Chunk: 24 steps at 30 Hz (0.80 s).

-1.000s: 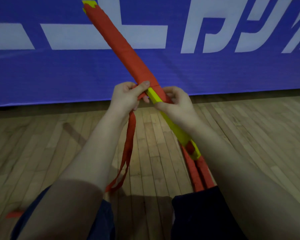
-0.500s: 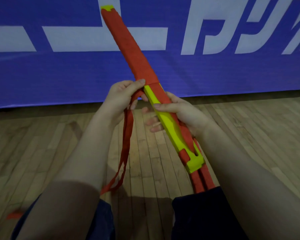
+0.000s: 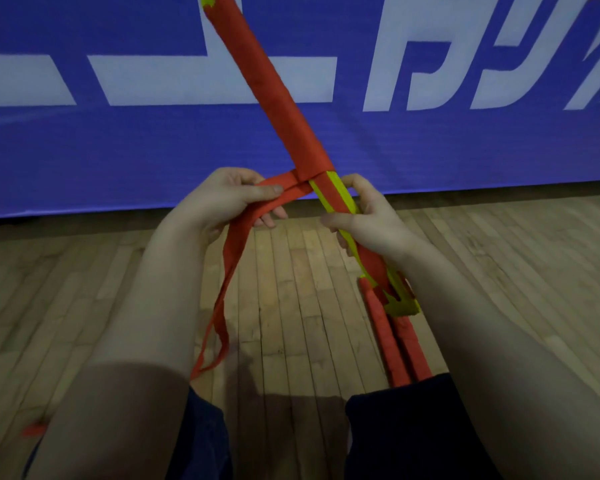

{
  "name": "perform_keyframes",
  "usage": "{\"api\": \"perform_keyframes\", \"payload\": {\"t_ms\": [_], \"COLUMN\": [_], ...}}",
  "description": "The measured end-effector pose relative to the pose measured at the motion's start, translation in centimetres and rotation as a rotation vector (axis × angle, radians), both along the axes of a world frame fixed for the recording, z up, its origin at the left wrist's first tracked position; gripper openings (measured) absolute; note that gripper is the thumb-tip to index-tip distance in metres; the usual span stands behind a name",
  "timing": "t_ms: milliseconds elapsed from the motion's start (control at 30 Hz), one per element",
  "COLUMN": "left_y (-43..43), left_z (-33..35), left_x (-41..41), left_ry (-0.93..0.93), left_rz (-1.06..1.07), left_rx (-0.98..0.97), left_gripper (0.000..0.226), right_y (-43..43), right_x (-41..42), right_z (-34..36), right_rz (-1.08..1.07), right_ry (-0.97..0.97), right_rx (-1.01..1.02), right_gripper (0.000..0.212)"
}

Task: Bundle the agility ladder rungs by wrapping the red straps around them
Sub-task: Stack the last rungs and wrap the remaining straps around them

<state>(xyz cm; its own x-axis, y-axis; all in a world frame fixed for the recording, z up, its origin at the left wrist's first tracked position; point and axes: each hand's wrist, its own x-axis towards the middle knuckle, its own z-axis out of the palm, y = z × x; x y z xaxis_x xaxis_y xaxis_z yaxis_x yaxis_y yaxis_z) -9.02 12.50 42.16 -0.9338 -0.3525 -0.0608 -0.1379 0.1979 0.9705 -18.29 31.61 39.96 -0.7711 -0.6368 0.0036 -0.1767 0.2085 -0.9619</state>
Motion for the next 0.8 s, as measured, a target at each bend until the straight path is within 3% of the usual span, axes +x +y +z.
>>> {"api": "perform_keyframes", "payload": {"t_ms": [133, 267, 467, 567, 700, 800], "left_y": [0.4, 1.1, 1.8, 2.2, 2.3, 2.2], "left_z": [0.3, 0.8, 0.5, 0.7, 0.8, 0.7], "left_x": [0.0, 0.2, 0.3, 0.0, -0.1, -0.2], "left_ry": [0.012, 0.061, 0.077, 0.082, 0.063, 0.069], "left_rz": [-0.022, -0.051, -0.008, 0.007, -0.035, -0.040], "left_rx": [-0.005, -0.033, -0.096, -0.094, -0.081, -0.087], "left_gripper": [0.018, 0.017, 0.015, 0.014, 0.013, 0.013], "right_y": [0.0, -0.1, -1.9, -2.1, -2.0, -1.7], "right_x": [-0.2, -0.4, 0.3, 0.6, 1.0, 1.1], "right_z": [0.3, 0.0, -1.4, -1.4, -0.9, -0.1], "right_rz": [-0.160, -0.119, -0.225, -0.262, -0.227, -0.172], "right_ry": [-0.082, -0.017, 0.038, -0.062, -0.336, -0.470], "right_rx": [-0.042, 0.045, 0.047, -0.010, -0.121, -0.147], "right_gripper": [0.020, 0.037, 0.035, 0.038, 0.048, 0.039]}}
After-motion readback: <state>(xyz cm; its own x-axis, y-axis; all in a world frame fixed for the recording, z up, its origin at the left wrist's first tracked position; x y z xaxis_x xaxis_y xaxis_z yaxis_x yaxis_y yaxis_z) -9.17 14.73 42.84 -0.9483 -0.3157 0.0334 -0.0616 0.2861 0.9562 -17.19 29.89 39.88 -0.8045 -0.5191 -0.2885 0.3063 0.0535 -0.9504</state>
